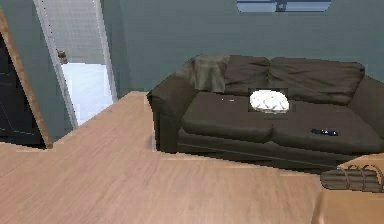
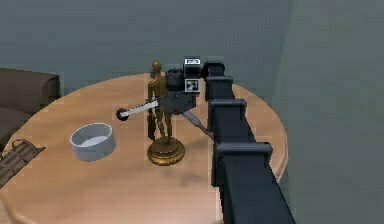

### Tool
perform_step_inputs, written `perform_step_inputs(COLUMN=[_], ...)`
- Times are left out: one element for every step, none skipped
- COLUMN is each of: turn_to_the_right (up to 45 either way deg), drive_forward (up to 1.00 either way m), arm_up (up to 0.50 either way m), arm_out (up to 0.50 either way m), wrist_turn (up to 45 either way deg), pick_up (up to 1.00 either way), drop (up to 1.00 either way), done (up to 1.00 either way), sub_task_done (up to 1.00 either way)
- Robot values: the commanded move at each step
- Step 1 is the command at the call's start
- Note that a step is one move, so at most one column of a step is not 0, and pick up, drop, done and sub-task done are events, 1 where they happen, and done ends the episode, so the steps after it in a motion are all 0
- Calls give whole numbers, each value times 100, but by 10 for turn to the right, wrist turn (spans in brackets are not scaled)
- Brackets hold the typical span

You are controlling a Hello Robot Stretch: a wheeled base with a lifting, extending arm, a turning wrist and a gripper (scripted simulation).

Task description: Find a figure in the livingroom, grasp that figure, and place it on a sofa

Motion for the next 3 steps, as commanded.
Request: perform_step_inputs(turn_to_the_right=[0, 0, 0], drive_forward=[0, 0, 0], arm_up=[0, -26, 0], arm_out=[0, 0, 0], wrist_turn=[240, 0, 0], pick_up=[0, 0, 100], drop=[0, 0, 0], done=[0, 0, 0], sub_task_done=[0, 0, 0])
